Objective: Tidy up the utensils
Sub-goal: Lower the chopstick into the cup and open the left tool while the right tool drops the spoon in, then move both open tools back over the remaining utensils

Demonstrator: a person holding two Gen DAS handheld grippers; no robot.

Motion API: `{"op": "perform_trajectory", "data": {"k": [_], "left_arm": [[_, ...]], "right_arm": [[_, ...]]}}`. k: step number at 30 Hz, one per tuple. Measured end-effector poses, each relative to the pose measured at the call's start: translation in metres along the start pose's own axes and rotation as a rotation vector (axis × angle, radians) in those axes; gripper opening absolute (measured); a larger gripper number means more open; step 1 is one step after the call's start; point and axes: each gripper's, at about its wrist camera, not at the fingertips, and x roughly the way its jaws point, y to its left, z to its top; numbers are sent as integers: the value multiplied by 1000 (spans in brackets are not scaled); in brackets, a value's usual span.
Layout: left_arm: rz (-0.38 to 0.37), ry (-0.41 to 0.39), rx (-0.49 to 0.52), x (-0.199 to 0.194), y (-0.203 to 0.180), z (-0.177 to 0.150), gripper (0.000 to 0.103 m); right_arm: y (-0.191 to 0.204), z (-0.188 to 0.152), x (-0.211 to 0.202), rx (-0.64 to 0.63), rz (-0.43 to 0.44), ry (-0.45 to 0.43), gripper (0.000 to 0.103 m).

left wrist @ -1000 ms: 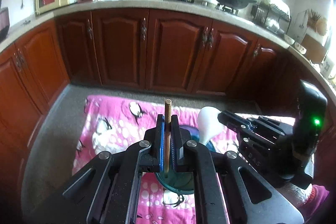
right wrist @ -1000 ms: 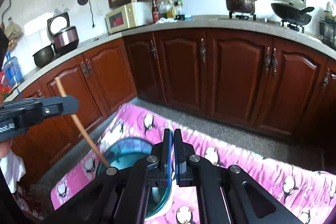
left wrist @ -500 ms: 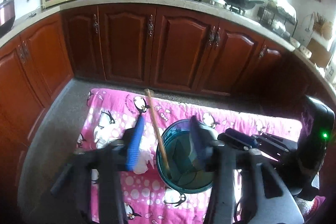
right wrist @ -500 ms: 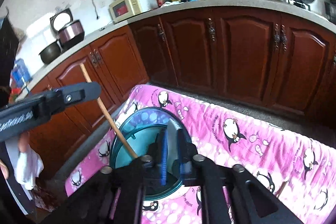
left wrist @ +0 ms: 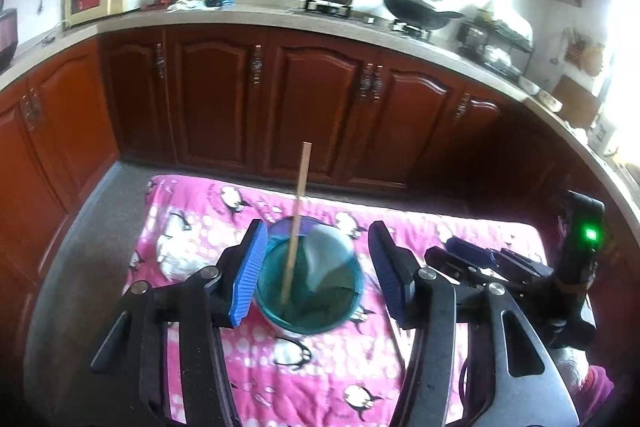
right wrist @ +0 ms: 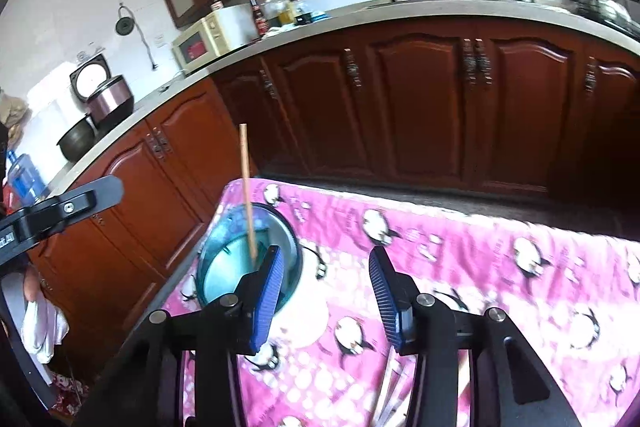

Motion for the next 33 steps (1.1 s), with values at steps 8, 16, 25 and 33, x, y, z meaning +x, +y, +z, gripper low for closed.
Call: {"op": "perform_trajectory", "data": {"k": [8, 16, 25, 33], "left_arm": [[-41, 13, 67, -6, -48, -22, 56], [-72, 102, 116, 27, -93, -52, 57], [-62, 192, 162, 69, -127, -81, 57], [-49, 226, 151, 88, -125, -90, 57]], "right_arm": [[-50, -33, -56, 57, -128, -12, 47], [-89, -66, -95, 107, -242, -1, 53], [-118, -89, -103, 165, -278, 43, 53], [-134, -102, -83, 210, -260, 90, 53]]}}
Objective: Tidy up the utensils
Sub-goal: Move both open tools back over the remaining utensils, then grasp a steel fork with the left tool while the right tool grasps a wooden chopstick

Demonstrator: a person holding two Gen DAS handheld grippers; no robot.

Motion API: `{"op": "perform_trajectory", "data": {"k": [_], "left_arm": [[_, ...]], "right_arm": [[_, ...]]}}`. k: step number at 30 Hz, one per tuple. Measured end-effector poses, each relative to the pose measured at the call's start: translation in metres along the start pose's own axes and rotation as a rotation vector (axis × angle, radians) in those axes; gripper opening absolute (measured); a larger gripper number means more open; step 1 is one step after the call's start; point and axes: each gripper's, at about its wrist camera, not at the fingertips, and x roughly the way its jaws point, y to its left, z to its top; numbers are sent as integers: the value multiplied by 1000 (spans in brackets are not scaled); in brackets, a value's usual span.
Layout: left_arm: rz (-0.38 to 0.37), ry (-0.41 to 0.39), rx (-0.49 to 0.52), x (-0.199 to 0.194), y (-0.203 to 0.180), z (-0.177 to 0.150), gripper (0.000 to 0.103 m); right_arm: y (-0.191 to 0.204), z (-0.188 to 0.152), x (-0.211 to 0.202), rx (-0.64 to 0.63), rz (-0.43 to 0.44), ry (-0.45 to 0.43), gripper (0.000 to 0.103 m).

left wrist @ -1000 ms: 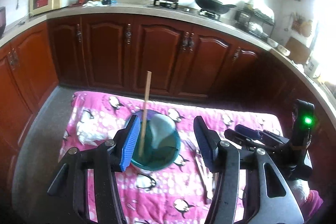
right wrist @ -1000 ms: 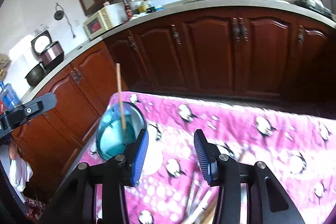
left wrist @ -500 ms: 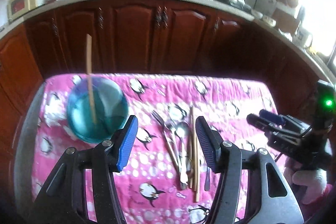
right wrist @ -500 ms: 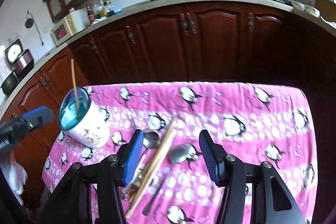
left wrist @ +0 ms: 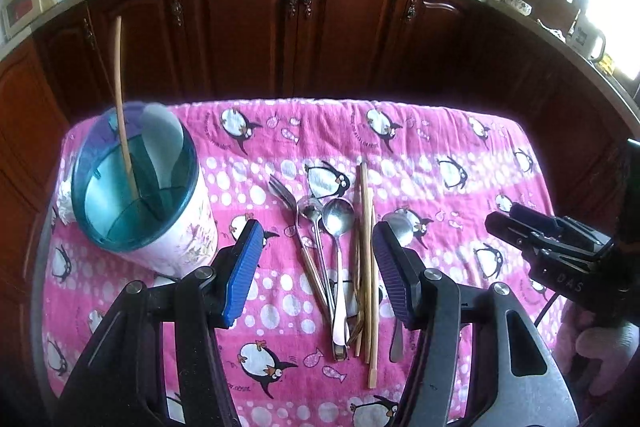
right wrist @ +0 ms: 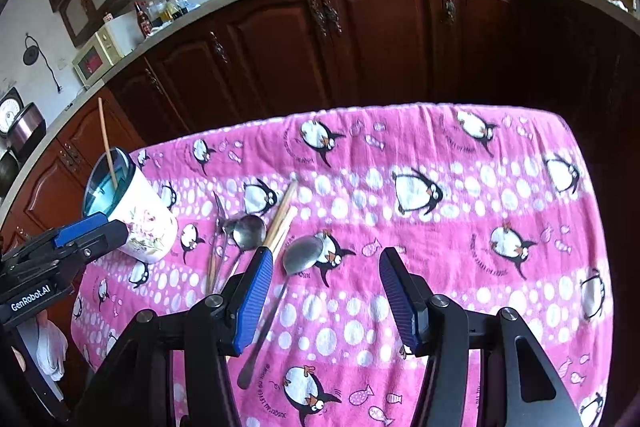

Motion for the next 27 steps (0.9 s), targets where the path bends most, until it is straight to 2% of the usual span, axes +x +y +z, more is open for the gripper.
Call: {"op": "perform_trajectory", "data": {"k": [7, 13, 14, 20, 24, 25, 26, 27], "left_arm": [[-83, 87, -78, 25, 13, -15, 57], [-98, 129, -88, 47, 10, -24, 57], [-97, 133, -90, 49, 10, -25, 57], [-66, 146, -96, 57, 17, -28, 57], [-40, 156, -131, 65, 26, -27, 57], [-32, 157, -140, 68, 27, -26, 57], [-18, 154, -153, 72, 28, -24, 57], [-10, 151, -161, 75, 29, -23, 57]], "right_arm": [[-12, -4, 34, 58, 76, 65, 53], [-4, 13, 73, 78, 200, 109, 34], [-1, 18, 80, 81, 205, 118, 31], [22, 49, 137, 85, 210, 179, 29], [32, 64, 175, 78, 160, 215, 29], [31, 66, 183, 78, 151, 225, 23], [30, 65, 187, 80, 151, 231, 12], [28, 65, 189, 91, 166, 230, 13]]}}
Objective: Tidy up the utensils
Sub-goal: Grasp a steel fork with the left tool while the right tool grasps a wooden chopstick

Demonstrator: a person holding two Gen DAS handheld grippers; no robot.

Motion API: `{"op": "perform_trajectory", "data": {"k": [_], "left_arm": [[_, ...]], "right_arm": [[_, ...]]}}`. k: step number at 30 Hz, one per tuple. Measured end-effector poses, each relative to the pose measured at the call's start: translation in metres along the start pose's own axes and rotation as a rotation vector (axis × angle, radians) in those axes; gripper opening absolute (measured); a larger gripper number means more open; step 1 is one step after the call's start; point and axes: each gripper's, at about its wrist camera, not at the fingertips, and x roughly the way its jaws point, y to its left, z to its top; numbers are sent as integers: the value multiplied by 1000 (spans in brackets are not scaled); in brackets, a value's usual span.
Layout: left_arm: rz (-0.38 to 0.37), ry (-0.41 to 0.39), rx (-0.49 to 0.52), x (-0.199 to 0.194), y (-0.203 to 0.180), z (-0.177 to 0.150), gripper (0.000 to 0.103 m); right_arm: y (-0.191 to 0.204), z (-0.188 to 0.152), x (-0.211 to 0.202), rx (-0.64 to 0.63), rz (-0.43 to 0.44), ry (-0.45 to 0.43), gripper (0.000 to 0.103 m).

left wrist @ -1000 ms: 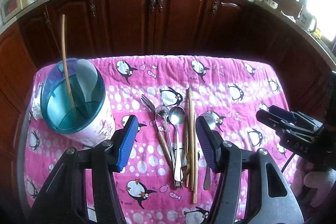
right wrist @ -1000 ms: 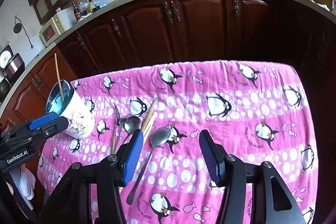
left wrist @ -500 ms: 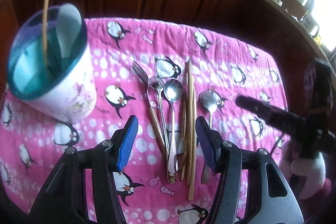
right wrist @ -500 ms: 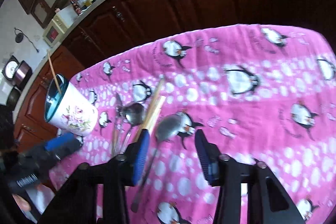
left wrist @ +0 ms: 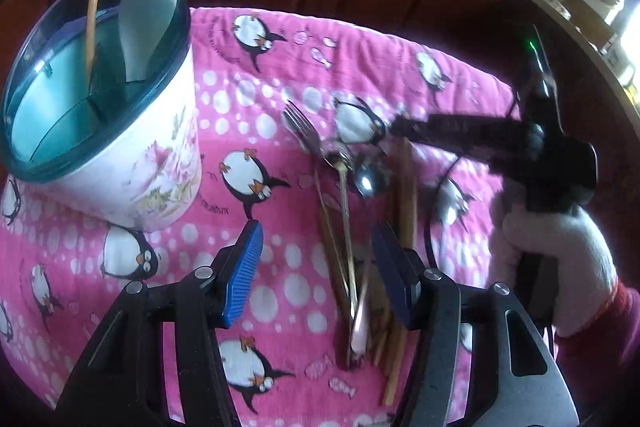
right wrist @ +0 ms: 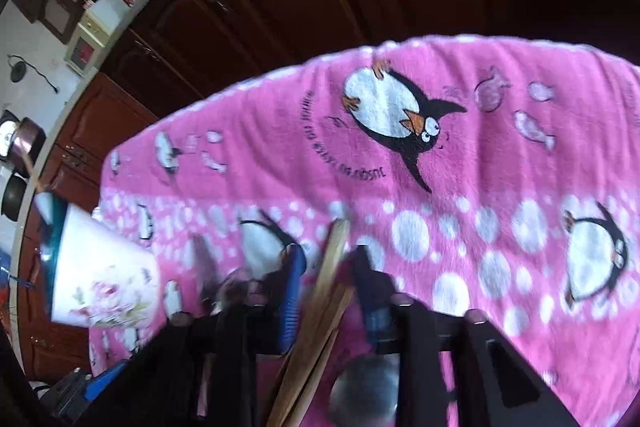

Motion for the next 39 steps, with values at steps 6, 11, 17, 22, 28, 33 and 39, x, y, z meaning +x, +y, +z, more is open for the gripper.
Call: {"op": "perform_trajectory", "data": {"k": [6, 11, 17, 22, 28, 33, 39], "left_arm": [[49, -3, -87, 24, 2, 18, 57], [124, -27, -107, 40, -9, 34, 56], [191, -31, -140, 61, -9, 60, 56], [192, 24, -164, 85, -4, 78, 23], [38, 28, -181, 75, -1, 80, 6], [-99, -44, -112, 18, -8, 72, 5], [-170, -118, -48, -46, 2, 53, 5]], "right_arm": [[-11, -11, -21, -3, 54, -29, 12], [-26, -20, -32, 20, 68, -45, 13], [-35, -20, -38, 30, 111, -58, 12], [-46, -21, -37, 36, 138, -44, 12], [-39, -21, -58, 17, 153, -85, 12], [-25, -26, -99, -38, 156, -158, 12], [4, -38, -143, -101, 183, -223, 10]]}}
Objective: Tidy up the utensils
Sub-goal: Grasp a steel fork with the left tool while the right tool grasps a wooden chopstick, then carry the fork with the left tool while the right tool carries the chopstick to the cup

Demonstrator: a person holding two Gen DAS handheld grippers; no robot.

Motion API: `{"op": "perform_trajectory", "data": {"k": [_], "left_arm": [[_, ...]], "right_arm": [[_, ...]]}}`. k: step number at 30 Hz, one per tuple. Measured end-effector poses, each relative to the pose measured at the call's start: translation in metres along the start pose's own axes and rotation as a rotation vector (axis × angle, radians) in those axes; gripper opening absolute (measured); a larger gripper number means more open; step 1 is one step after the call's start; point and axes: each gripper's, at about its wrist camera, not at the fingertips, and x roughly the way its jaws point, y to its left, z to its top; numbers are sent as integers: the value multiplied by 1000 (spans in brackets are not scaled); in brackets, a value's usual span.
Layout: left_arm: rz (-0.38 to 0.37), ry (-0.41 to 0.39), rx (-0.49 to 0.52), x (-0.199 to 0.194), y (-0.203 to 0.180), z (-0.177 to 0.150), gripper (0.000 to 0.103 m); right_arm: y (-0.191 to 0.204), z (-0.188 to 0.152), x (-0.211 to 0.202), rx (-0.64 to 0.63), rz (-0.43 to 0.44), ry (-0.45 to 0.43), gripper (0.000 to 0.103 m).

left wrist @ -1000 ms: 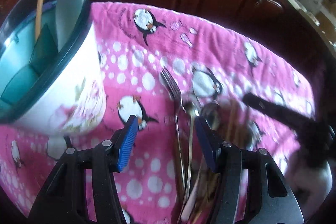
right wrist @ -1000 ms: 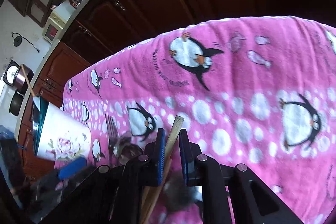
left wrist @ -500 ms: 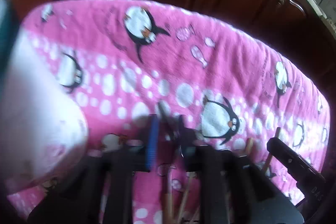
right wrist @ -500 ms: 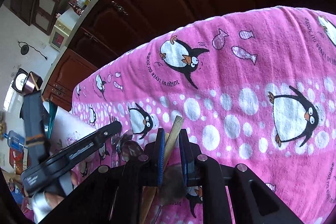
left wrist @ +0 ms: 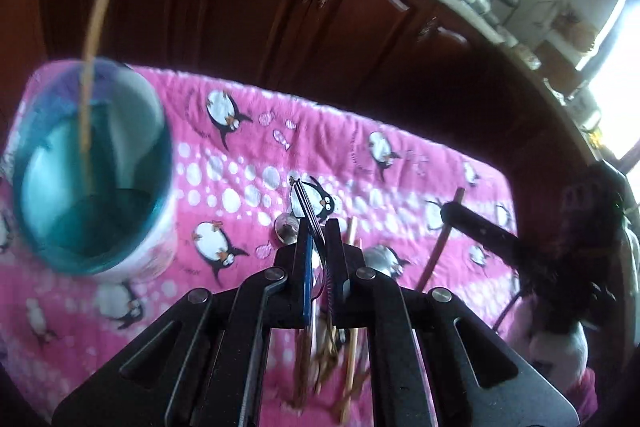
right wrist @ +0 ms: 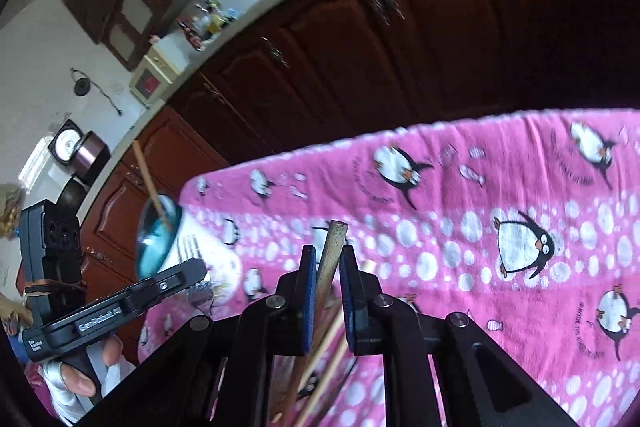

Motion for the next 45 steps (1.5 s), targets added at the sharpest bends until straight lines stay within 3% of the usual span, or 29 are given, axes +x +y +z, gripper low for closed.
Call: {"op": "perform_trajectory", "data": {"k": [12, 15, 19, 24, 25, 28, 29, 34, 39, 45], "left_arm": [[-89, -97, 31, -107, 4, -10, 1], [-81, -134, 36, -123, 8, -7, 1], [-86, -102, 15, -118, 17, -13, 1], [-50, -43, 24, -96, 17, -27, 3], [-45, -34, 24, -91, 15, -28, 7], [5, -1, 51, -65, 6, -29, 35], [14, 13, 53, -55, 2, -28, 38], [131, 55, 114, 7, -20, -14, 40], [244, 157, 136, 86, -26, 2, 40], [303, 230, 121, 139, -13, 11, 39]], "right_arm": [[79, 4, -46, -171, -5, -61, 8], [94, 7, -51, -193, 1, -78, 8], [101, 4, -41, -201, -4, -56, 8], [94, -1, -36, -180, -13, -40, 8], [90, 0, -37, -175, -15, -41, 8], [79, 4, -43, -156, -18, -50, 8], [75, 5, -45, -152, -21, -54, 8], [50, 6, -50, -104, -15, -54, 8], [30, 5, -53, -55, 10, -56, 8], [20, 8, -51, -47, 41, -55, 8]]}}
